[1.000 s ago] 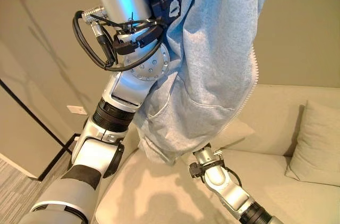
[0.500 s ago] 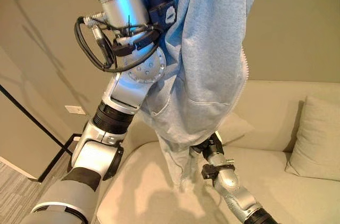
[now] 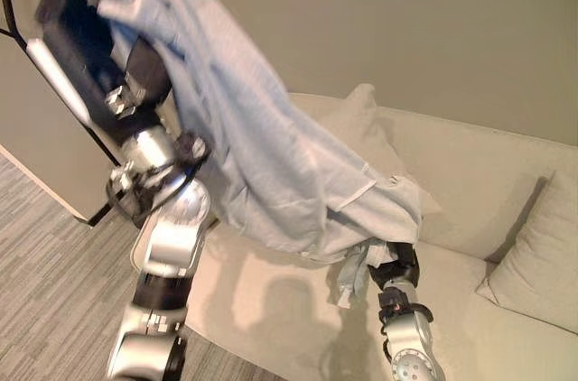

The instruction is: Hang the clothes on the sofa on the clothes rack.

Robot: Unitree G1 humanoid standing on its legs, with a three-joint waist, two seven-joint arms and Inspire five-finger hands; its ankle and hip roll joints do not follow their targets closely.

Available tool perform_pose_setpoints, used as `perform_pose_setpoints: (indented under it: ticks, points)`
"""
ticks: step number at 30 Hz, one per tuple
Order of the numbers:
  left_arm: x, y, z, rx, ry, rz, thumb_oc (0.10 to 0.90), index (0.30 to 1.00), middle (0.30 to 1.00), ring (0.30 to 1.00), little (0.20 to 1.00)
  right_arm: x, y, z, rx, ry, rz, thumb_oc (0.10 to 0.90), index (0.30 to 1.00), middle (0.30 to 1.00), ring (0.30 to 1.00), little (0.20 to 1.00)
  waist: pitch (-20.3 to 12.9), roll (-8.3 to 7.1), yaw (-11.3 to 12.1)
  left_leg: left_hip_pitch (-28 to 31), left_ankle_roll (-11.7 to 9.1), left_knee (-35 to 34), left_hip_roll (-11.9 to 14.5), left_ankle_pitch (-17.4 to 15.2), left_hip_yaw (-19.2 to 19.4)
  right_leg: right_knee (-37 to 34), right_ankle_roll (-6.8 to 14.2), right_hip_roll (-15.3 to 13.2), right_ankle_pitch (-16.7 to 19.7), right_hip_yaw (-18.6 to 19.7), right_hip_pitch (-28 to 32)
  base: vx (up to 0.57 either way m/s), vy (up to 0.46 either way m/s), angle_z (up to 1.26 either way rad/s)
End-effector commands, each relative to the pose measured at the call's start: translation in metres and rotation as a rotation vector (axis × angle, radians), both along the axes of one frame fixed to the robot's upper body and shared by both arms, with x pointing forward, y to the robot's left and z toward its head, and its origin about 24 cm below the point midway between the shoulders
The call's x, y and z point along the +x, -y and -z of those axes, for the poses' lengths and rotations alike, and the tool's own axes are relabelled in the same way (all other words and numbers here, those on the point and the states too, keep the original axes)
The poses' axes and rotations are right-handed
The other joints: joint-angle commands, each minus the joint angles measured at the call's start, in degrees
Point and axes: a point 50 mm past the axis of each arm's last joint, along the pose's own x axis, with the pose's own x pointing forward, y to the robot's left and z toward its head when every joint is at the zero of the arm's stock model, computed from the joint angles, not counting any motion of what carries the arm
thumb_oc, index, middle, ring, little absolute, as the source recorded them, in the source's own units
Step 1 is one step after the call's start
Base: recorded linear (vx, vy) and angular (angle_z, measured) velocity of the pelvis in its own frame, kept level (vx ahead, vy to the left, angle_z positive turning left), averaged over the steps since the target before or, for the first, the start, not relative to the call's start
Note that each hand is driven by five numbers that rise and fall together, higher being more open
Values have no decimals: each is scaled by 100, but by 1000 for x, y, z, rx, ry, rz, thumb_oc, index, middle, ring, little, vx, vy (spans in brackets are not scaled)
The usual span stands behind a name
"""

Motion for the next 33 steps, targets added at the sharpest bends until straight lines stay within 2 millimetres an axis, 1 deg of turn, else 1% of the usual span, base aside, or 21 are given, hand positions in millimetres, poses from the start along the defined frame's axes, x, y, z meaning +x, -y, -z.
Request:
perform_pose_setpoints:
  ticks: [1,3,4,6,8,9,10,12,13,14,15,16,17,18,20,21,23,26,27,28,33]
  points:
    - [-6,1,-38,29,235,68,400,300,300,300,300,18,9,-69,45,357,163,400,300,300,300,300,-601,-128,127,-283,-29,-134,-152,153,425,-318,1013,-459,195,-199,253,-228,280,85]
    - [-12,-1,-17,-12,179,114,400,300,300,300,300,16,8,-87,-4,422,151,400,300,300,300,300,-494,-251,110,-12,2,280,266,-214,798,-318,1035,-789,322,-448,226,-80,381,101]
    - [-15,-2,-2,-40,130,153,400,300,300,300,300,10,14,-93,-75,443,163,400,300,300,300,300,-497,-274,46,331,-154,481,880,-302,1053,-318,1058,-979,261,-606,234,128,508,71]
    - [-17,-1,8,-61,93,192,400,300,300,300,300,3,22,-97,-114,454,195,400,300,300,300,300,-485,-261,-1,458,-332,569,1437,109,984,-317,1037,-1108,220,-778,237,151,478,77]
    - [-11,6,11,-86,74,253,400,300,300,300,300,-4,29,-110,-154,509,241,400,300,300,300,300,-394,-240,-72,428,-626,672,2101,885,470,-318,1178,-1429,240,-913,243,277,879,96]
    - [-11,11,13,-49,54,281,400,300,300,300,300,-8,28,-122,-185,563,237,400,300,300,300,300,-451,-154,-95,326,-603,682,1828,94,45,-318,1344,-1783,377,-889,273,496,1571,117]
    - [-7,21,10,24,48,326,400,300,300,300,300,-17,38,-139,-285,622,292,400,300,300,300,300,-398,-208,-222,147,-403,810,1299,-814,217,-272,1617,-2375,1218,-751,237,465,1682,94]
    - [-8,28,3,70,74,358,400,300,300,300,300,-22,34,-147,-289,666,325,400,300,300,300,300,-238,-173,-271,233,-1,366,585,-976,380,229,1827,-2953,2500,-931,-145,218,1260,73]
    - [-8,27,2,72,79,350,400,300,300,300,300,-22,30,-149,-273,680,322,400,300,300,300,300,-179,-108,-258,320,98,155,453,-926,505,361,1839,-2994,2530,-1133,-280,53,939,30]
    - [-11,31,0,85,92,364,400,300,300,300,300,-24,27,-150,-281,690,315,400,300,300,300,300,-90,11,-339,506,208,-134,310,-869,670,810,1688,-2681,1947,-1054,-621,-13,861,-19]
    - [-12,36,6,107,63,389,400,300,300,300,300,-26,24,-152,-329,704,281,400,300,300,300,300,-17,76,-441,592,277,-134,254,-850,885,1368,1346,-1764,849,-761,-954,-6,697,-111]
    - [-12,37,9,107,52,398,400,300,300,300,300,-27,24,-153,-351,707,276,400,300,300,300,300,-22,63,-463,610,271,-134,224,-842,934,1480,1237,-1452,526,-744,-1000,-18,457,-153]
    - [-9,45,12,85,33,451,400,300,300,300,300,-28,28,-152,-389,704,271,400,300,300,300,300,-22,-83,-577,563,258,-134,28,-796,909,1752,1170,-564,-7,-465,-1194,43,174,-140]
    - [-8,51,13,88,31,482,400,300,300,300,300,-31,29,-155,-402,719,279,400,300,300,300,300,-100,-222,-649,601,251,-134,-139,-887,882,1454,939,-261,-284,-56,-1017,90,121,-1]
    - [-6,53,20,72,7,516,400,300,300,300,300,-32,33,-153,-440,692,298,400,300,300,300,300,-149,-367,-608,521,180,181,-251,-939,947,769,768,-119,-57,341,-635,95,-66,38]
    - [-10,54,27,95,-28,554,400,300,300,300,300,-35,37,-156,-488,698,314,400,300,300,300,300,-82,-495,-473,-158,-79,1857,-73,-906,801,277,667,-195,7,413,-189,60,-131,-20]
    - [-9,52,29,92,-39,544,400,300,300,300,300,-33,37,-154,-485,686,312,400,300,300,300,300,-75,-511,-412,-372,-115,2100,-51,-793,569,129,672,-223,38,414,-121,73,-30,-14]
    - [-9,47,32,80,-52,515,400,300,300,300,300,-34,39,-156,-489,691,327,400,300,300,300,300,-182,-524,-419,-336,-8,1496,140,-862,400,-36,828,-436,93,516,-61,126,86,18]
    - [-9,45,31,86,-47,496,400,300,300,300,300,-32,37,-160,-503,702,357,400,300,300,300,300,-251,-473,-337,-284,11,693,307,-420,80,-52,838,-518,71,584,-108,163,114,5]
    - [-9,44,31,84,-42,490,400,300,300,300,300,-33,37,-160,-496,703,358,400,300,300,300,300,-282,-403,-360,-87,4,347,390,-411,-9,-36,830,-518,-21,644,-118,238,156,-58]
    - [-5,39,27,145,-41,417,400,300,300,300,300,-40,37,-162,-626,691,370,400,300,300,300,300,-435,30,-571,565,-43,-134,253,-492,415,-104,983,-699,10,917,125,283,274,-66]
